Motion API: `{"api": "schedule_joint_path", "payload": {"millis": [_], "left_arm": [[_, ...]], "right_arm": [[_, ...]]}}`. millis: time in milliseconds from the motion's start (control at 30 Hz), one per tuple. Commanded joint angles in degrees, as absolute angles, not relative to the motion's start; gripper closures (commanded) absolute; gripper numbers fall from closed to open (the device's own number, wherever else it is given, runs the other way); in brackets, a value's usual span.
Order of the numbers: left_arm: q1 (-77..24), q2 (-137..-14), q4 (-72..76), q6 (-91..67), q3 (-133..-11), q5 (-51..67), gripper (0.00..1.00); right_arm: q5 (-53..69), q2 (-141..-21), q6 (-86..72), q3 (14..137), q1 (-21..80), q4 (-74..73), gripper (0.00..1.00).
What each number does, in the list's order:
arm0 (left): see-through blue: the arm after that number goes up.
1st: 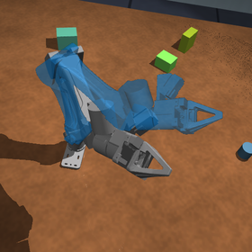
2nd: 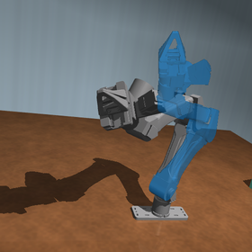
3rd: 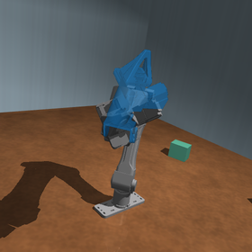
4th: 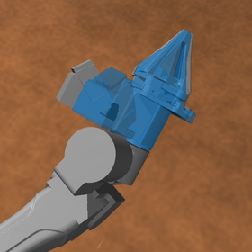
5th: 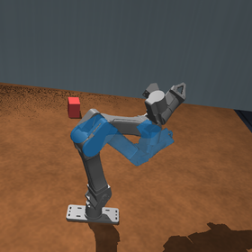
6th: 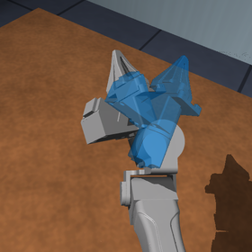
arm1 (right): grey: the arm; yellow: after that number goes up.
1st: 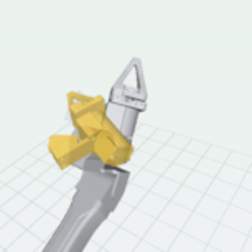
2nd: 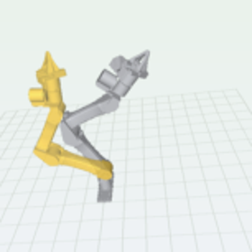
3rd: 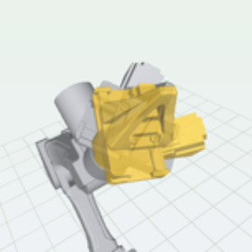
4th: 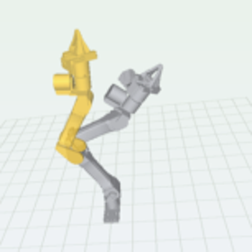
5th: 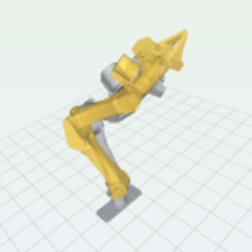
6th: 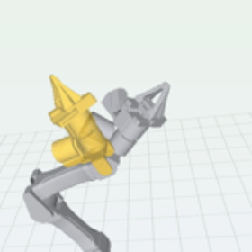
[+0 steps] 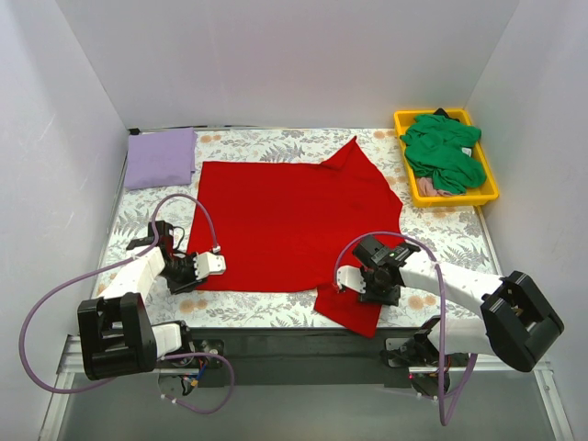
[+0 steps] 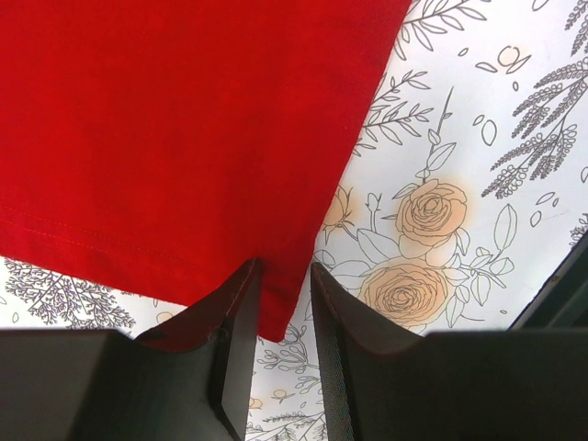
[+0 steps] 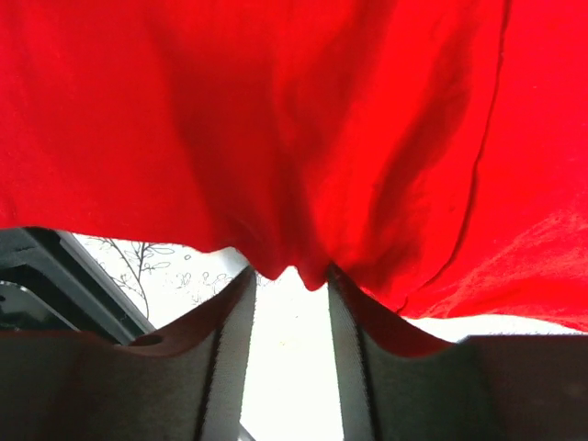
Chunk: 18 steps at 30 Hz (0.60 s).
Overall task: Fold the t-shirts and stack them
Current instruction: Fold the tshirt
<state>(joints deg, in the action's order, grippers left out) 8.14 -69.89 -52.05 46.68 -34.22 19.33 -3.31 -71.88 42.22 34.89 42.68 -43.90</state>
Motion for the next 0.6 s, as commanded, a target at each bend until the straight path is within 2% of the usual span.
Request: {"api": "schedule_joint_path", "payload": {"millis": [0, 100, 133, 167, 300, 400, 567], "left_arm": [[8.3, -70.3, -51.2, 47.0, -32.7, 19.4, 0.73], [8.4, -70.0, -50.3, 47.2, -32.1, 19.4, 0.73], [8.3, -70.0, -50.2, 47.1, -32.0, 19.4, 0.74], [8.3, -70.1, -50.2, 47.1, -31.9, 19.4, 0.8], [8.3, -70.8, -50.3, 46.5, -32.1, 19.6, 0.94], [8.3, -71.1, -51.4, 45.6, -33.4, 19.9, 1.0], [8.4, -70.8, -54.0, 44.1, -36.6, 20.7, 1.0]], "right_arm": [[-5.4, -73.2, 43.6, 32.3, 42.2, -40.0, 0.6], [-6.1, -73.7, 43.4, 31.7, 42.1, -38.6, 0.73], [-6.8, -74.0, 43.2, 31.8, 42.1, -38.4, 0.88], [-7.2, -74.2, 43.2, 32.0, 42.1, -38.3, 0.97], [-7.7, -72.9, 42.6, 33.7, 41.9, -38.4, 0.99], [-7.5, -71.1, 43.2, 34.6, 40.8, -38.6, 0.99], [-3.4, -69.3, 44.6, 38.7, 35.3, -40.6, 0.99]]}}
